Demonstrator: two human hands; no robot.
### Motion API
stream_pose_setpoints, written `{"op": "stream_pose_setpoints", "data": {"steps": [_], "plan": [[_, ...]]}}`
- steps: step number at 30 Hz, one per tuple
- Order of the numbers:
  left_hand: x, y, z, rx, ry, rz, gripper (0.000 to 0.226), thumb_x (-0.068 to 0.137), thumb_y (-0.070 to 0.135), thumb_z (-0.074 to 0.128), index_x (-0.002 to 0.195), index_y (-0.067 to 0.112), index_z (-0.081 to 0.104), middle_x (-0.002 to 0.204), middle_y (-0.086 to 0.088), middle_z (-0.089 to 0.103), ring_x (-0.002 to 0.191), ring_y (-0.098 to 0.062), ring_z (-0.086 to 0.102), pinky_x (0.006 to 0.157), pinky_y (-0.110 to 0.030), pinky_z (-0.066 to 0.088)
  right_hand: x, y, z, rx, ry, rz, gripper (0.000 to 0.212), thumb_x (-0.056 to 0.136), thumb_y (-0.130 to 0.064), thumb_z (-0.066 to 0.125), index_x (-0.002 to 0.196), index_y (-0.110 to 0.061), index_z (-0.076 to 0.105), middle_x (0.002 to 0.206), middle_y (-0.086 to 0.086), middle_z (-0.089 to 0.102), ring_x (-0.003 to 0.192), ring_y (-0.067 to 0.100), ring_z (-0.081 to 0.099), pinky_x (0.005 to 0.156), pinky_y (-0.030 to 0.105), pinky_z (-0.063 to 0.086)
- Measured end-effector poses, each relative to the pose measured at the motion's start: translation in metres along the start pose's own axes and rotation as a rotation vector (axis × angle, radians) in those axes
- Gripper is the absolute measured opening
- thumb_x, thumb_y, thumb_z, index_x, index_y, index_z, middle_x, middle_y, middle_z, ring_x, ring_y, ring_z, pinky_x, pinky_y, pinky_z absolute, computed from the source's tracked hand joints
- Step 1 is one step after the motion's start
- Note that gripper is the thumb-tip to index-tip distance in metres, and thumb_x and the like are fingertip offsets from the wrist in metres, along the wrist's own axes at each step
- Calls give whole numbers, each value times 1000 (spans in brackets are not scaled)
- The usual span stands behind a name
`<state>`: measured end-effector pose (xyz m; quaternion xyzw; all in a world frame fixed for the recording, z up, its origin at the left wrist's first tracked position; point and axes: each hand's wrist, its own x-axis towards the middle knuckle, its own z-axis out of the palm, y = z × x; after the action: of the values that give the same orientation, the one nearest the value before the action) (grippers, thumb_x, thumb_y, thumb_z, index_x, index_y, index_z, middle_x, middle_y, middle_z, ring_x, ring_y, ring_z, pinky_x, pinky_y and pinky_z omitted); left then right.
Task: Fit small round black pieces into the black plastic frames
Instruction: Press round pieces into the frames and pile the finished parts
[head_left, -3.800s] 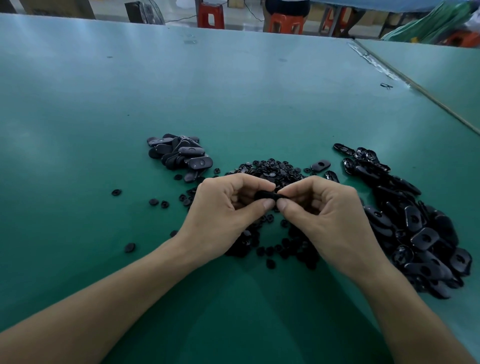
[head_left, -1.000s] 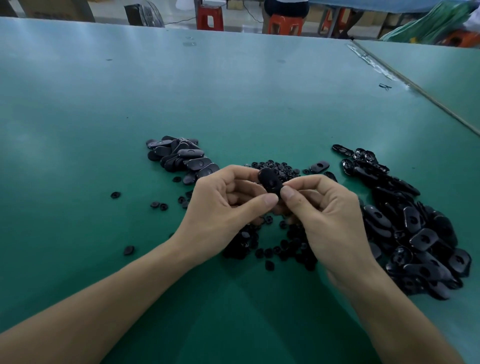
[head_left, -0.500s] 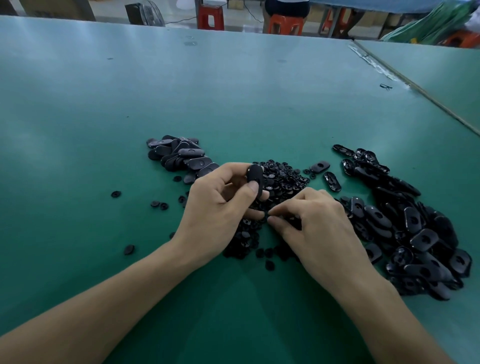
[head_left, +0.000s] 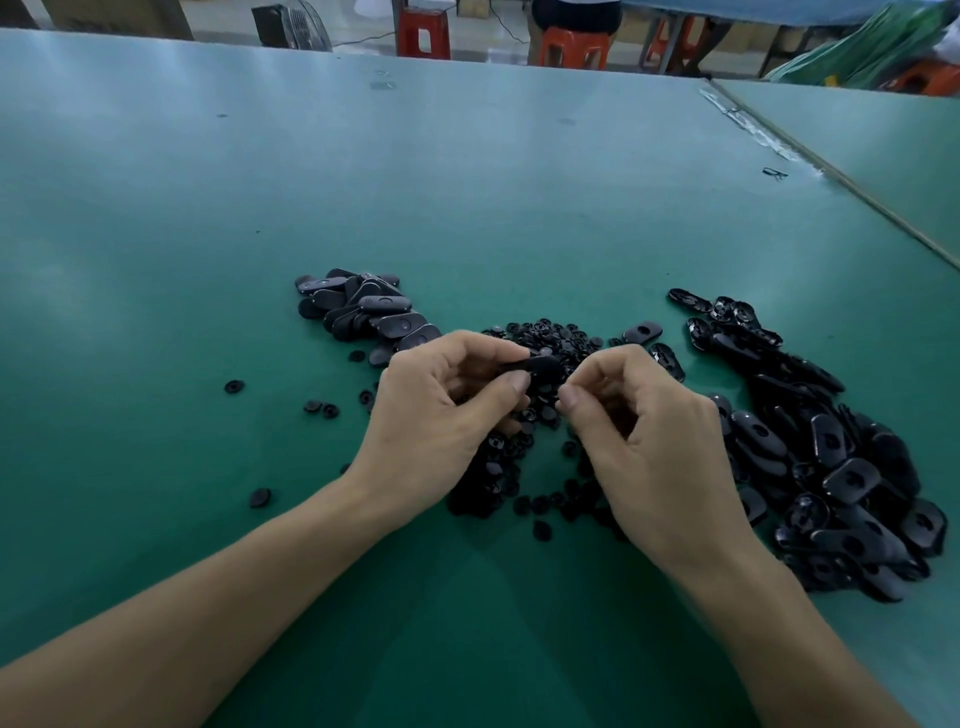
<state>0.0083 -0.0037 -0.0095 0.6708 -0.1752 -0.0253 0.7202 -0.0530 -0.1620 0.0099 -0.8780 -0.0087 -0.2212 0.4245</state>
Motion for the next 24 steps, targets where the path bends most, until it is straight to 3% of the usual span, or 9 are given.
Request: {"op": "stream_pose_setpoints", "data": {"steps": [6, 11, 15, 19, 24], "plan": [[-2, 0, -1, 52, -32, 26, 23, 88, 7, 72, 101, 26, 76, 83, -3, 78, 74, -17, 74, 66, -28, 61, 1, 1, 0, 204, 55, 94, 21, 84, -16, 79, 89, -33, 67, 82, -18, 72, 74, 3, 69, 67, 12, 51], [-3, -1, 0, 106, -41, 43, 27, 85, 14, 70, 103, 33, 76, 84, 1, 78, 73, -17, 75, 68, -32, 62, 1, 1, 1, 245, 31, 81, 21, 81, -10, 81, 84, -30, 75, 80, -15, 74, 76, 7, 71, 68, 15, 52], [-4, -1, 1, 129, -45, 53, 27, 85, 15, 70, 102, 34, 77, 84, 1, 79, 72, -17, 76, 63, -37, 63, 0, 1, 3, 229, 38, 78, 19, 81, -11, 82, 85, -29, 77, 81, -10, 74, 76, 12, 69, 70, 23, 55], [-4, -1, 2, 140, -47, 49, 25, 83, 17, 70, 102, 33, 76, 85, 1, 79, 75, -18, 76, 65, -39, 64, 0, 1, 4, 147, 38, 78, 18, 86, -13, 78, 88, -31, 76, 81, -18, 73, 77, 5, 69, 71, 19, 54], [-4, -1, 2, 142, -57, 54, 23, 83, 15, 71, 101, 28, 76, 86, 2, 78, 76, -17, 75, 65, -38, 64, -1, 1, 5, 154, 34, 80, 17, 87, -12, 75, 87, -28, 71, 79, -15, 71, 73, 8, 68, 67, 20, 54]]}}
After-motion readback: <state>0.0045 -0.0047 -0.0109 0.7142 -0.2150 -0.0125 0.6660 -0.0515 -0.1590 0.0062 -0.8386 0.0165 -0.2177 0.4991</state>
